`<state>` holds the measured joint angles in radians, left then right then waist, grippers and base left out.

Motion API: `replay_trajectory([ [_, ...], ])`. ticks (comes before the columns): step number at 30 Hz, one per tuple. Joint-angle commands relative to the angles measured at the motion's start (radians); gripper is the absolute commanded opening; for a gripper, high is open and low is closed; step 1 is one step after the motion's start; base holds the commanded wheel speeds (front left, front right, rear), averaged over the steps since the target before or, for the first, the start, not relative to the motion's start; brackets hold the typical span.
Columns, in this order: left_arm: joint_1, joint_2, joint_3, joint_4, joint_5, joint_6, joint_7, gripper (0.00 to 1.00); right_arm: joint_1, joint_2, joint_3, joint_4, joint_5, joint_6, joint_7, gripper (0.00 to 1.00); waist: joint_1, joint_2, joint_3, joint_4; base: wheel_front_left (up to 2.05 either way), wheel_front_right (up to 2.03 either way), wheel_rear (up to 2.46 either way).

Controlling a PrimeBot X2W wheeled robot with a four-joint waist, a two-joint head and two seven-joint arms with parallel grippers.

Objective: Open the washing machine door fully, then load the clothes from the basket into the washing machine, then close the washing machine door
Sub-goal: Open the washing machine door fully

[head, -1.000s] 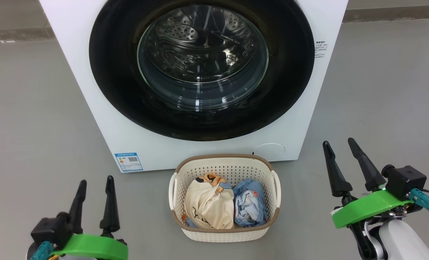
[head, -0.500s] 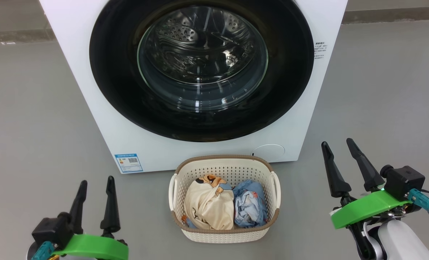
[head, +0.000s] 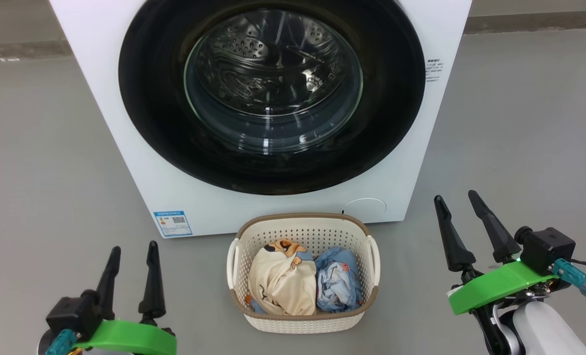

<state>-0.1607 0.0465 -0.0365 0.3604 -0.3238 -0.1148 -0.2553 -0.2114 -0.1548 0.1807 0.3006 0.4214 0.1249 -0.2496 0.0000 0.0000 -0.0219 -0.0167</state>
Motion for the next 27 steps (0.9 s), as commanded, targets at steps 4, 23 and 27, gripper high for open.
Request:
replay_trajectory([
  [4, -0.042, 0.016, 0.024, -0.015, 0.006, 0.003, -0.006, 1.0, -0.037, -0.011, 0.017, -0.024, 0.005, 0.006, -0.012, 1.0, 0.0, 0.0, 0.0, 0.0, 0.88, 0.88, -1.77],
  [23, -0.044, 0.016, 0.025, -0.019, -0.013, 0.0, -0.006, 1.0, -0.041, -0.007, 0.01, -0.02, 0.014, 0.006, -0.012, 1.0, 0.0, 0.0, 0.008, 0.001, 0.94, 0.94, -1.89],
  [27, -0.044, 0.016, 0.025, -0.017, -0.013, -0.001, -0.006, 1.0, -0.041, -0.008, 0.01, -0.019, 0.015, 0.006, -0.012, 1.0, 0.0, 0.0, 0.006, 0.0, 0.17, 0.17, -0.33],
])
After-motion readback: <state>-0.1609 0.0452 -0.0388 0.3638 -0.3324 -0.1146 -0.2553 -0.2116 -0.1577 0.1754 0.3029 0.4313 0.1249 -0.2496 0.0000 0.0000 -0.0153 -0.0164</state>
